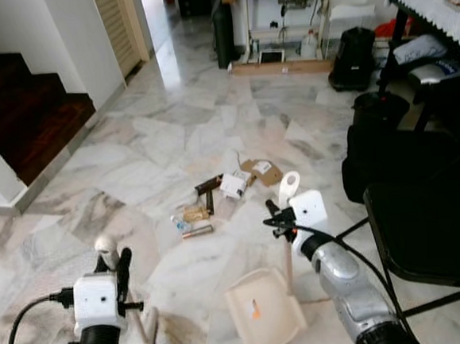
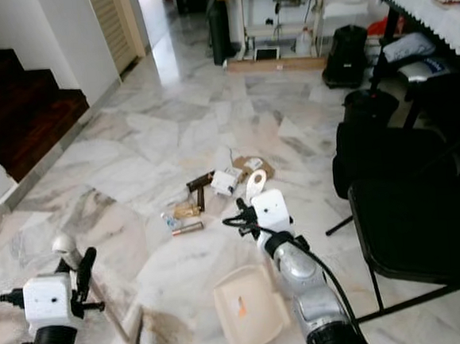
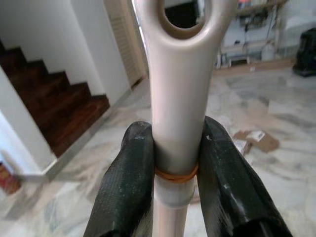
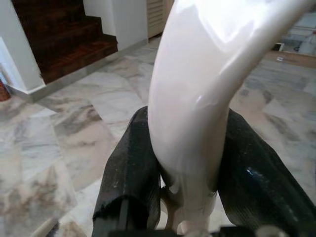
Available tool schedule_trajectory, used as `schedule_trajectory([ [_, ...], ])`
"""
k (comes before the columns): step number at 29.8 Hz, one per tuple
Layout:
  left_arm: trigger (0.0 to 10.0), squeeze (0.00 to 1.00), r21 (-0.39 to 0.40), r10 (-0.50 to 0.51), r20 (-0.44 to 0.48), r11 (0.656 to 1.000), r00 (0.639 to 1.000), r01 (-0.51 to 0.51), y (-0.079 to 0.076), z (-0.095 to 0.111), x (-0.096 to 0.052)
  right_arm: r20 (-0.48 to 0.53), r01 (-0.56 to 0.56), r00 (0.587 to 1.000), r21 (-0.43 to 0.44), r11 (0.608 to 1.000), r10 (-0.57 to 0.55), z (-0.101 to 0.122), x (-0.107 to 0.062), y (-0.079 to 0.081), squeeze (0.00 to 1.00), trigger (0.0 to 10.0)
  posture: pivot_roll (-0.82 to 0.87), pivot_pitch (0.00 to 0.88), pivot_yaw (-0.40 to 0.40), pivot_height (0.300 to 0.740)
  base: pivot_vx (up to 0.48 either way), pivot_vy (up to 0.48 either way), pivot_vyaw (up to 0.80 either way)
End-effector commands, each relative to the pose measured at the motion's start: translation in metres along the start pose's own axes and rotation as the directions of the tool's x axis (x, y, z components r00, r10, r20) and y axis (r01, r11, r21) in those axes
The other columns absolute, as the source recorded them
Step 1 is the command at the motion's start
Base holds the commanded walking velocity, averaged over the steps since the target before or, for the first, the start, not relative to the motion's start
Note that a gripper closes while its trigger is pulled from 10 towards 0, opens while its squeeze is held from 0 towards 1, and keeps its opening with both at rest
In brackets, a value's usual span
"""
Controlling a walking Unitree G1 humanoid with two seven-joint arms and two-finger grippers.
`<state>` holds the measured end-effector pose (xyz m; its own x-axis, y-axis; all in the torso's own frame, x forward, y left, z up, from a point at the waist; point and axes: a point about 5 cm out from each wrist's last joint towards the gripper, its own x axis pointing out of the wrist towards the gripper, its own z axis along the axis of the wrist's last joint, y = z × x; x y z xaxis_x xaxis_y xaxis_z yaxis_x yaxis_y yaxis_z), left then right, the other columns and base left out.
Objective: Sweep floor
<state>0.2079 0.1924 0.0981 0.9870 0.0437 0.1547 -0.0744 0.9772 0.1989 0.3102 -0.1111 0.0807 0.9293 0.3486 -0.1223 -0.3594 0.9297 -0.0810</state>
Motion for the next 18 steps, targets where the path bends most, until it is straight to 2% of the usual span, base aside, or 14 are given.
schedule_trajectory([
  [1, 10.0, 0.00, 0.014, -0.045, 0.033, 0.999, 0.998, 0.045, -0.007, 0.005, 0.004, 0.055, -0.012, 0.998, -0.013, 1.000, 0.013, 0.012, 0.005, 0.002, 0.00, 10.0, -0.08, 0.000, 0.061, 0.740, 0.000, 0.000, 0.00],
  [6, 10.0, 0.00, 0.005, -0.040, 0.040, 0.999, 0.998, 0.040, -0.008, 0.005, 0.018, 0.057, -0.007, 0.998, -0.015, 1.000, 0.007, 0.013, 0.007, 0.000, 0.00, 10.0, -0.08, 0.000, 0.065, 0.740, 0.000, 0.000, 0.00],
  [7, 10.0, 0.00, -0.017, -0.022, 0.048, 1.000, 0.999, 0.023, -0.007, 0.006, 0.028, 0.058, -0.005, 0.998, -0.014, 1.000, 0.006, 0.013, 0.007, 0.000, 0.00, 10.0, -0.08, 0.000, 0.064, 0.740, 0.000, 0.000, 0.00],
  [8, 10.0, 0.00, -0.017, -0.022, 0.048, 1.000, 0.999, 0.023, -0.007, 0.006, 0.028, 0.058, -0.005, 0.998, -0.014, 1.000, 0.006, 0.013, 0.007, 0.000, 0.00, 10.0, -0.08, 0.000, 0.064, 0.740, 0.000, 0.000, 0.00],
  [9, 10.0, 0.00, -0.038, -0.009, 0.059, 0.999, 0.998, 0.011, -0.007, 0.009, 0.037, 0.058, -0.007, 0.998, -0.013, 1.000, 0.008, 0.013, 0.008, 0.001, 0.00, 10.0, -0.08, 0.000, 0.062, 0.740, 0.000, 0.000, 0.00],
  [13, 10.0, 0.00, -0.041, -0.047, 0.097, 0.998, 0.994, 0.051, -0.017, 0.017, 0.054, 0.061, -0.018, 0.998, -0.014, 1.000, 0.019, 0.013, 0.009, 0.005, 0.00, 10.0, -0.09, 0.000, 0.065, 0.740, 0.000, 0.000, 0.00],
  [18, 10.0, 0.00, -0.050, -0.094, 0.100, 0.994, 0.991, 0.099, -0.023, 0.016, 0.054, 0.063, -0.004, 0.998, -0.015, 1.000, 0.005, 0.013, 0.009, 0.002, 0.00, 10.0, -0.10, 0.000, 0.079, 0.740, 0.000, 0.000, 0.00],
])
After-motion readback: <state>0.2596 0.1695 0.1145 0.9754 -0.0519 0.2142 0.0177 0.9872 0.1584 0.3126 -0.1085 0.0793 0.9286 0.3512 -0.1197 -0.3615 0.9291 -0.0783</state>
